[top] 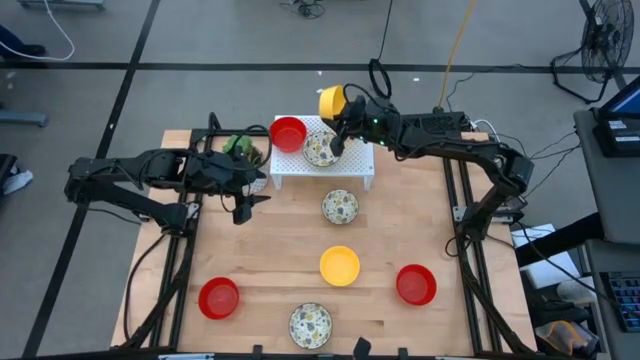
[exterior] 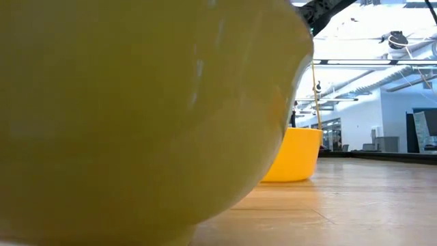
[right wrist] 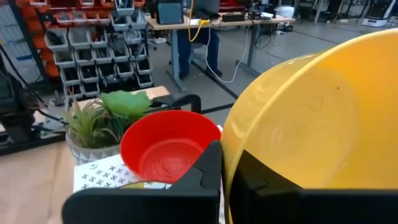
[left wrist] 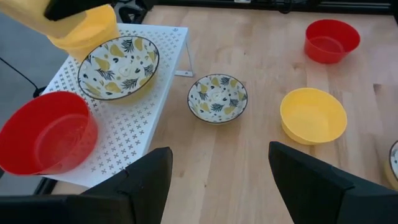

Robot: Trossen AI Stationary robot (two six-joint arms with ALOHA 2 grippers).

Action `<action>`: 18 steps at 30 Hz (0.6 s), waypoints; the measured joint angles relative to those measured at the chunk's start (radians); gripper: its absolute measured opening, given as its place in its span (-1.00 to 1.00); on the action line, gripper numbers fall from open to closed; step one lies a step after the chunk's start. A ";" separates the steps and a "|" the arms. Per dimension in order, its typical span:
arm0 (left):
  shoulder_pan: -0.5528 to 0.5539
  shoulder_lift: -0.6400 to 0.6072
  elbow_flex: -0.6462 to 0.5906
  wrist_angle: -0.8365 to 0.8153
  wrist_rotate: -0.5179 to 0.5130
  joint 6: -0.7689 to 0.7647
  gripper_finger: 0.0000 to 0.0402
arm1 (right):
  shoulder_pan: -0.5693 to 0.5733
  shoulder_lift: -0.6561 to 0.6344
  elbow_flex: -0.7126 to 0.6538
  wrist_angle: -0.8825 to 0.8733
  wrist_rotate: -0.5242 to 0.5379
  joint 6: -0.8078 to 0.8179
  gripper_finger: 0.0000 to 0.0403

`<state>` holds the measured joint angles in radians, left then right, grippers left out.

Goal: Pick & Place Mini bowls
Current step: Stack the yellow bowl on the yellow bowl on the shelf

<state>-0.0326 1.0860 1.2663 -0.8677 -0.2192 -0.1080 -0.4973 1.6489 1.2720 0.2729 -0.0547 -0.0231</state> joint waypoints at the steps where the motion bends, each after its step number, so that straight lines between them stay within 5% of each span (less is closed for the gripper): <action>1: 0.000 0.000 0.000 0.000 0.000 0.001 0.34 | 0.000 -0.004 0.000 -0.002 0.000 -0.005 -1.00; 18: 0.000 0.000 0.000 -0.006 0.000 0.001 0.34 | -0.007 -0.087 0.000 -0.269 0.165 -0.014 -1.00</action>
<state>-0.0325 1.0861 1.2663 -0.8734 -0.2195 -0.1070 -0.5041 1.5623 1.2720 0.0044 0.1099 -0.0376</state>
